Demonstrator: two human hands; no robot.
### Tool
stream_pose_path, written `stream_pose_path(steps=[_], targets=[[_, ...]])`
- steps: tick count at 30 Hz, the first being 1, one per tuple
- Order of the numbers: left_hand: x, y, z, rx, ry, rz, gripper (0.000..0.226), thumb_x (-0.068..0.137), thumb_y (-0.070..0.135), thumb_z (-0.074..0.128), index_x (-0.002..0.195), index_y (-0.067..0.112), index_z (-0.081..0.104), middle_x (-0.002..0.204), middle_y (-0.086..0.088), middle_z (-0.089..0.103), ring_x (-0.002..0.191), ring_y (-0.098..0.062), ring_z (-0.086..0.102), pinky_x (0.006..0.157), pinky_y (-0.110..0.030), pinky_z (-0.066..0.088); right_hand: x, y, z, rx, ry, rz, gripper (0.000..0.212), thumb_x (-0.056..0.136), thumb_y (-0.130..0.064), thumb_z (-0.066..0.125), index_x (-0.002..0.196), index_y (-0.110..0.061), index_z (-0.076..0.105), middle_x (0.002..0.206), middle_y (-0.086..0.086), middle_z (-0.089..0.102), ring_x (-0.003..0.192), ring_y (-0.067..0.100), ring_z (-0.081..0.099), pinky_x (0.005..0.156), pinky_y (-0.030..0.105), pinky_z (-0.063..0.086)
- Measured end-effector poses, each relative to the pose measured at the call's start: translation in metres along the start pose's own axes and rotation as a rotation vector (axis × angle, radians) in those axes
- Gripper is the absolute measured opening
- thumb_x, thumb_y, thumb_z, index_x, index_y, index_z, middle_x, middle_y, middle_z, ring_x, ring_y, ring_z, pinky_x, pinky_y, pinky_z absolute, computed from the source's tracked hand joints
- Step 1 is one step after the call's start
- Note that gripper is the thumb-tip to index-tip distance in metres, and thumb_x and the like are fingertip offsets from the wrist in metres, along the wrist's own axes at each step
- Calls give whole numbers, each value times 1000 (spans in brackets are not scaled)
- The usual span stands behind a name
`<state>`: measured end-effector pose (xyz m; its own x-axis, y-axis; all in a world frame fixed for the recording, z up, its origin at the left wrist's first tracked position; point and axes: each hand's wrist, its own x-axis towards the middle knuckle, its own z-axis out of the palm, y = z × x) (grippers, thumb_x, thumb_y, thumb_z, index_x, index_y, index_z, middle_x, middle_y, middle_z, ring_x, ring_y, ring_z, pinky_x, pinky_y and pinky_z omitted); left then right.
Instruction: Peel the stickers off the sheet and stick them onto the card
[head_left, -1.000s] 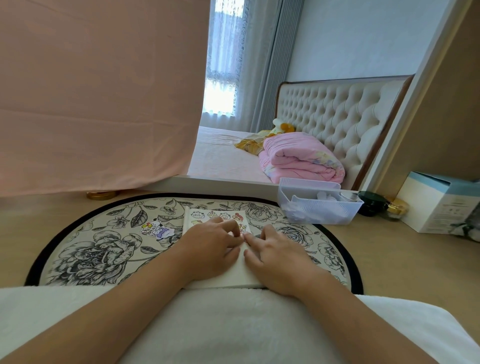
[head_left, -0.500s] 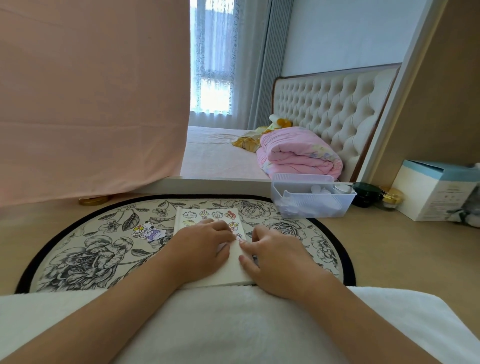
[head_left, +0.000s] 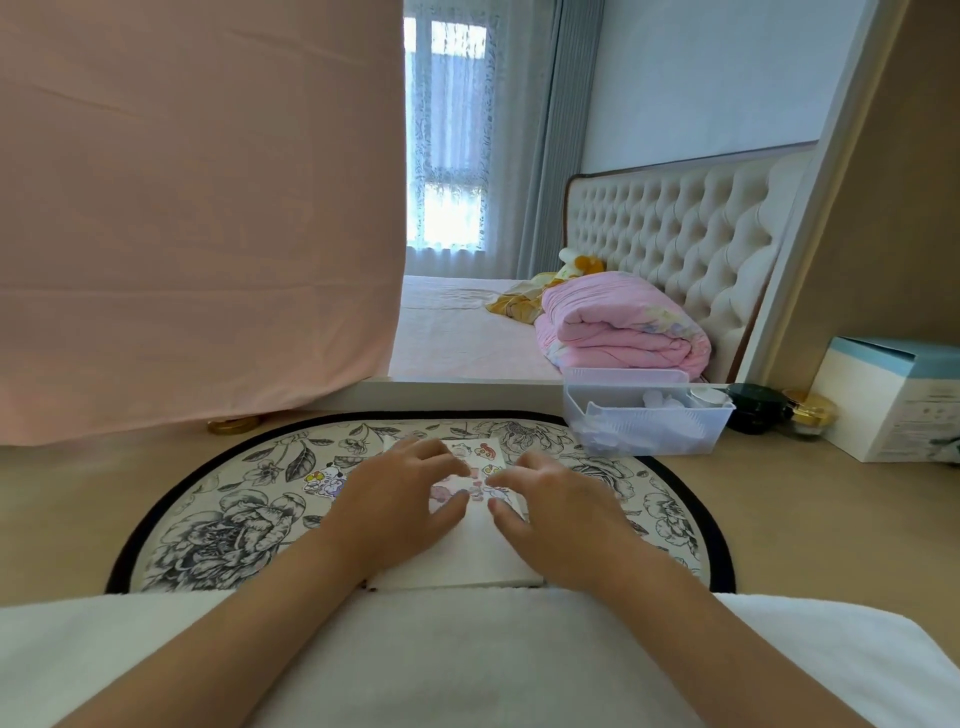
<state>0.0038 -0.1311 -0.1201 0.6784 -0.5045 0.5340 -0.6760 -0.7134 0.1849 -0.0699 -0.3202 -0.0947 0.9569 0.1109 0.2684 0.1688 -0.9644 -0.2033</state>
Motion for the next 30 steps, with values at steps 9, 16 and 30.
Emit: stream_pose_path(steps=[9,16,30], targets=[[-39,-79,-45,70,-25,-262,26,93,38,59,117,36,66,110,20,59,103,-4,54,75,-25,44,46,-66,18,110,-70,-144,31,101,-41,47,127,-39,63,117,-17,62,108,11,58,89,32,45],[-54,-117,-38,70,-84,-283,37,96,33,53,132,29,59,121,9,58,117,-13,50,89,-29,46,84,-106,43,87,-112,-173,32,101,-40,51,129,-34,65,125,-10,63,114,16,58,95,36,49],[-55,-122,-37,22,-119,-251,29,95,44,55,120,33,65,118,12,57,115,-8,45,94,-30,43,111,-109,72,183,-127,18,31,82,-53,74,109,-37,70,96,-17,66,92,7,62,79,30,50]])
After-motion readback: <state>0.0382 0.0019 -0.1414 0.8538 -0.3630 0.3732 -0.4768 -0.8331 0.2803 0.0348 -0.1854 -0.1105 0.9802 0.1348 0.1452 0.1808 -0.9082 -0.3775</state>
